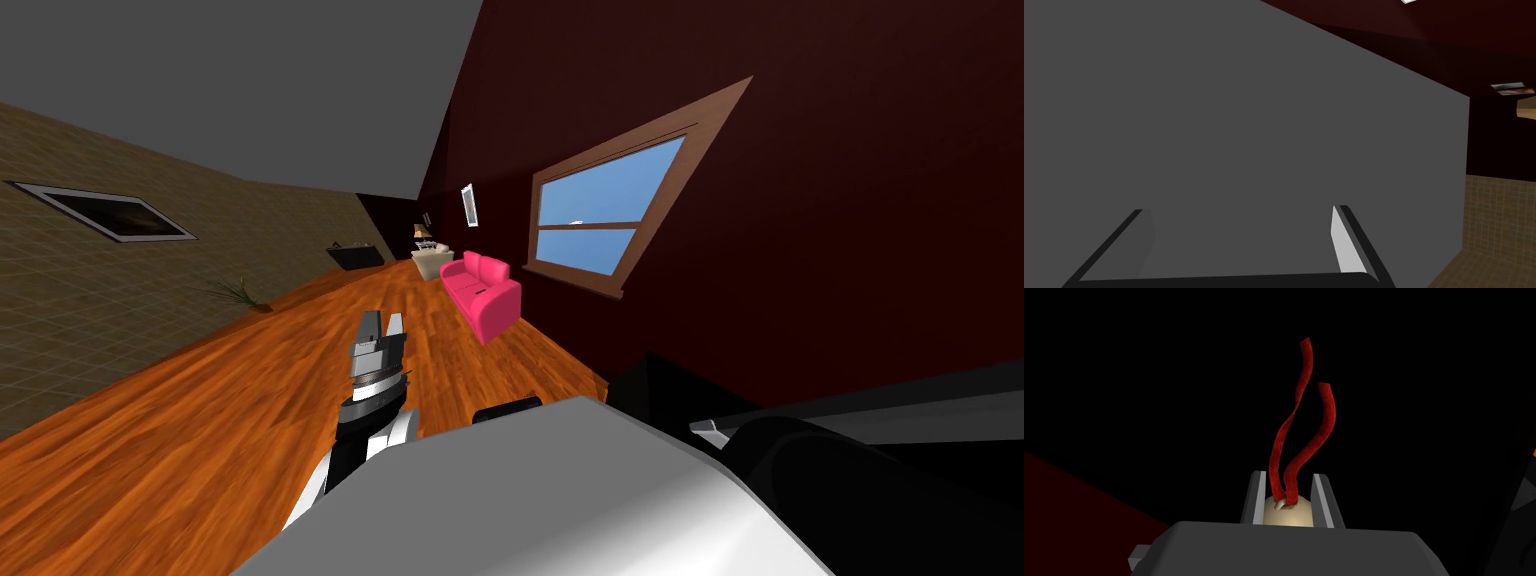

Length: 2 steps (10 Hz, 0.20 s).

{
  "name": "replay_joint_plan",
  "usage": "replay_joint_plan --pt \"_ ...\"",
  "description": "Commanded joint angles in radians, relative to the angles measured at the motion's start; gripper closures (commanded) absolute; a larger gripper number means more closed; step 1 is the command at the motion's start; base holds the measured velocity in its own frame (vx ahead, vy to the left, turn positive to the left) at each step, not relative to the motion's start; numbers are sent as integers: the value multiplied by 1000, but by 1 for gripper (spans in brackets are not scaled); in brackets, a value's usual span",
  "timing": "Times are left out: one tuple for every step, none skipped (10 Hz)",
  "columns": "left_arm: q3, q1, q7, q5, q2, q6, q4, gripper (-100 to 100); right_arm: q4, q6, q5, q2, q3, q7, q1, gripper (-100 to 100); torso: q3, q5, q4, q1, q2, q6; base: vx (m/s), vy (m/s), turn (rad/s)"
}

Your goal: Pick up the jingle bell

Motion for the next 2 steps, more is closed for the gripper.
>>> replay_joint_plan --pt "0 0 0 0 0 0 0 0 0 0 0 0 0 0 0 100 0 0 0 0 0 0 12 36 -9" --pt "0 0 0 0 0 0 0 0 -1 -4 -1 -2 -2 1 2 0 0 -1 0 -2 0 0 2 7 0"
